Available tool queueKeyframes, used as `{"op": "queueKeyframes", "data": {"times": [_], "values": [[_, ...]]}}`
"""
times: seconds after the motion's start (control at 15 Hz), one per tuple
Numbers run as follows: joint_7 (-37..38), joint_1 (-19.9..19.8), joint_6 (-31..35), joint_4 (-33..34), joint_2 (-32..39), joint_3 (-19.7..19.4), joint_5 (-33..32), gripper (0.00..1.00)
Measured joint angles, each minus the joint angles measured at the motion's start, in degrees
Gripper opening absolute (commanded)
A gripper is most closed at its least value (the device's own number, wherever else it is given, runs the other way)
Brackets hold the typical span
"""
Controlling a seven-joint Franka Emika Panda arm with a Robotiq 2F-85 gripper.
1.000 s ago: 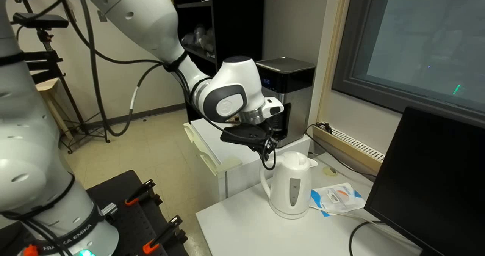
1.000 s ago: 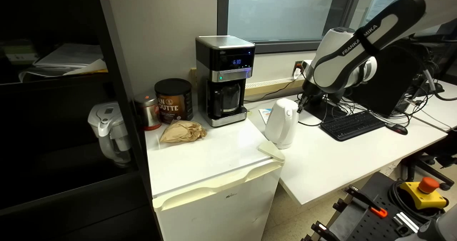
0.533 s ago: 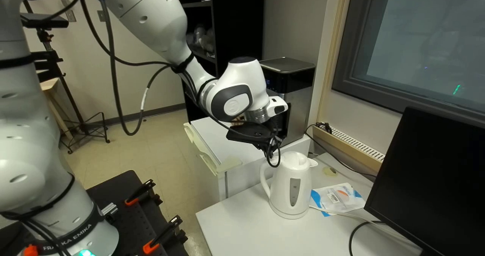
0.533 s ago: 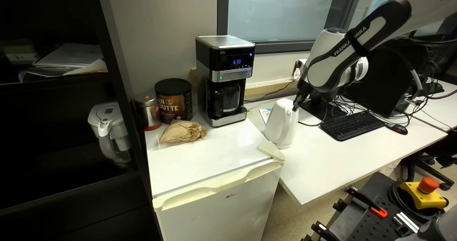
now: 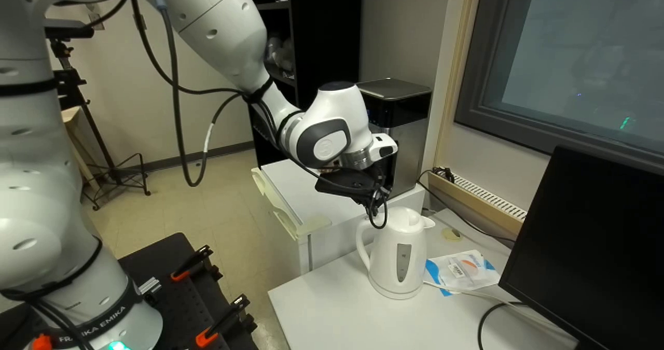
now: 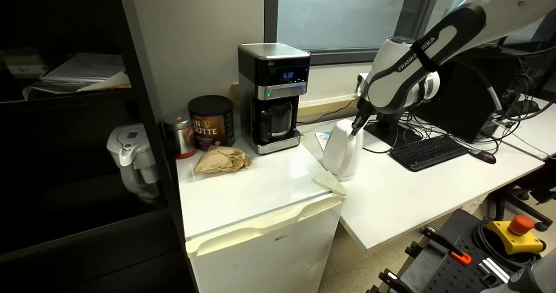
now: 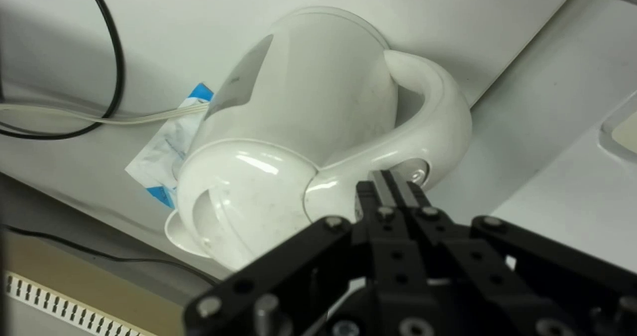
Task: Push the white button on the handle of the electric kettle
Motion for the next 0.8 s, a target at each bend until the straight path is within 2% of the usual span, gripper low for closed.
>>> {"op": "queueKeyframes", "data": {"times": [0.8], "values": [[0.6, -0.7, 0.5, 0.9, 1.1, 0.5, 0.0, 0.03]]}}
